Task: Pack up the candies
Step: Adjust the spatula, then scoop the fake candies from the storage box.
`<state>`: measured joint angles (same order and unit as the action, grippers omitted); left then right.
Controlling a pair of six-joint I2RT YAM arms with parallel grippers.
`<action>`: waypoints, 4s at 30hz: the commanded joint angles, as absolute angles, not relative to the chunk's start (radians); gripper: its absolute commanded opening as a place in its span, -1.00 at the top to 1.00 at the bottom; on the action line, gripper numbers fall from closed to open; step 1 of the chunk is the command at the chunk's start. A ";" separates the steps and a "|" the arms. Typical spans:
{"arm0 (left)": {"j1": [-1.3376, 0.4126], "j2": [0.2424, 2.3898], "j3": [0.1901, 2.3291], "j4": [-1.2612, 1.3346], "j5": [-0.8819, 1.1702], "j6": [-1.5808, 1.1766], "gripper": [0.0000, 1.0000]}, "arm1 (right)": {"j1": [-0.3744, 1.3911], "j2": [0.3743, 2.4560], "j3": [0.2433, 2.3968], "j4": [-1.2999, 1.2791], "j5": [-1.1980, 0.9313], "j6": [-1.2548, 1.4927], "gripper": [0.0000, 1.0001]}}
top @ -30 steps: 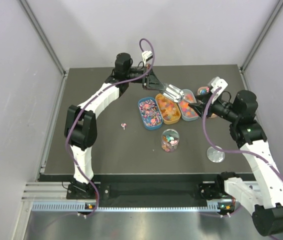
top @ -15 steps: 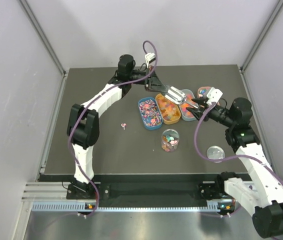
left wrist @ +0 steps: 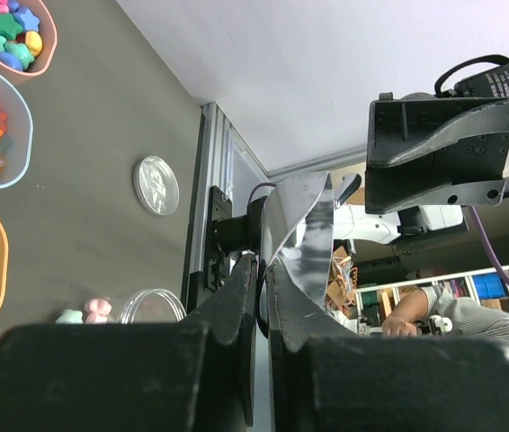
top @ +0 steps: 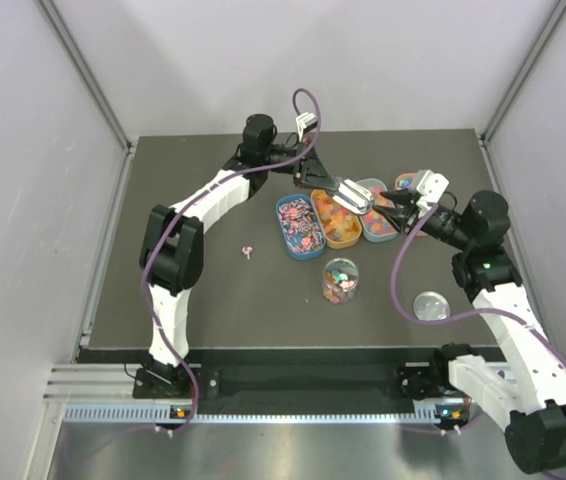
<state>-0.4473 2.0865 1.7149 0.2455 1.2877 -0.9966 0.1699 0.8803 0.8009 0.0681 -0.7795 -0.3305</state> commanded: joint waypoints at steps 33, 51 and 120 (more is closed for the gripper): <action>-0.406 2.072 1.786 0.301 1.324 -0.974 1.00 | 0.213 0.900 0.769 0.138 -0.747 -0.361 0.17; -0.410 2.083 1.799 0.296 1.328 -0.969 1.00 | 0.216 0.936 0.769 0.216 -0.749 -0.314 0.44; -0.591 2.758 2.546 0.247 0.464 -0.199 -0.38 | -0.115 1.462 1.399 -0.931 -0.218 -0.267 1.00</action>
<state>-0.5484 2.7148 2.4485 0.1619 0.5282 -0.1890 -0.1032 1.4425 1.3556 -0.9504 -0.2104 -0.2874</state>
